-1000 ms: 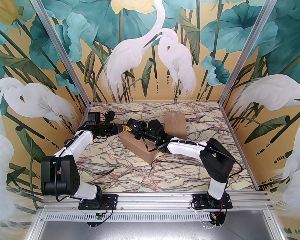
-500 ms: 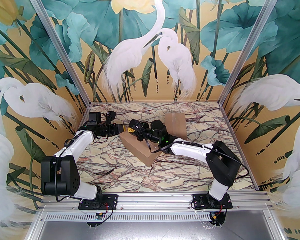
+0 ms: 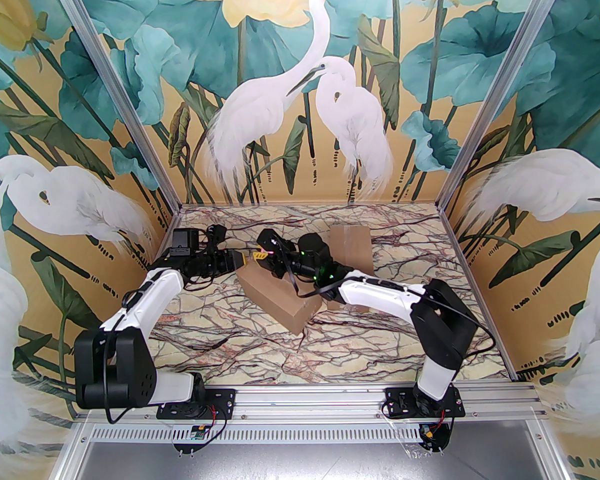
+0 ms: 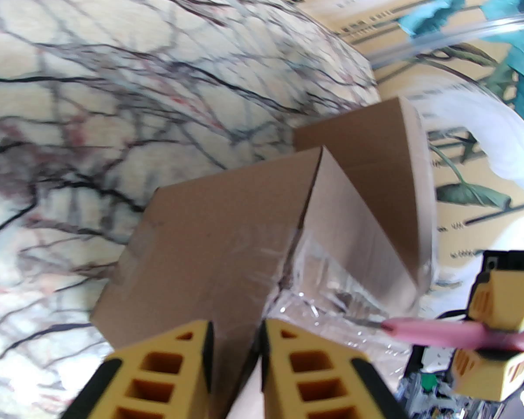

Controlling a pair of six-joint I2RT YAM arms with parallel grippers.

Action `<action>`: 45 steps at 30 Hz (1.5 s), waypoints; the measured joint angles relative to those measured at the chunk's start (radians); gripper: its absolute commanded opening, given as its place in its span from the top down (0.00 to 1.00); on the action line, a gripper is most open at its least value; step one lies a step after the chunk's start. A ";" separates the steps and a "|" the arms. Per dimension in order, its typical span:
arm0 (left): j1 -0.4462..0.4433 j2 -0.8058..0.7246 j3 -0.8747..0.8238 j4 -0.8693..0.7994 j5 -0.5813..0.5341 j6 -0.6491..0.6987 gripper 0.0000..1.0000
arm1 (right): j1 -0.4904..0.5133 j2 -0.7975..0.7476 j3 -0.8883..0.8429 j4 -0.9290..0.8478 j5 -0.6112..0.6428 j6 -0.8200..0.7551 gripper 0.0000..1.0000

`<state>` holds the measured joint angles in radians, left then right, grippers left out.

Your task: Unpack the express box

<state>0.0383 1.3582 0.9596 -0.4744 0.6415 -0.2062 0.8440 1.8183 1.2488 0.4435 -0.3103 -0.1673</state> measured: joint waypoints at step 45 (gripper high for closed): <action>0.000 0.184 0.187 -0.063 -0.085 -0.002 0.38 | -0.026 0.173 0.222 -0.043 -0.131 0.076 1.00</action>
<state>0.0387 1.5421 1.1469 -0.5377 0.5568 -0.2085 0.8181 1.9915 1.4708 0.4000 -0.4412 -0.0914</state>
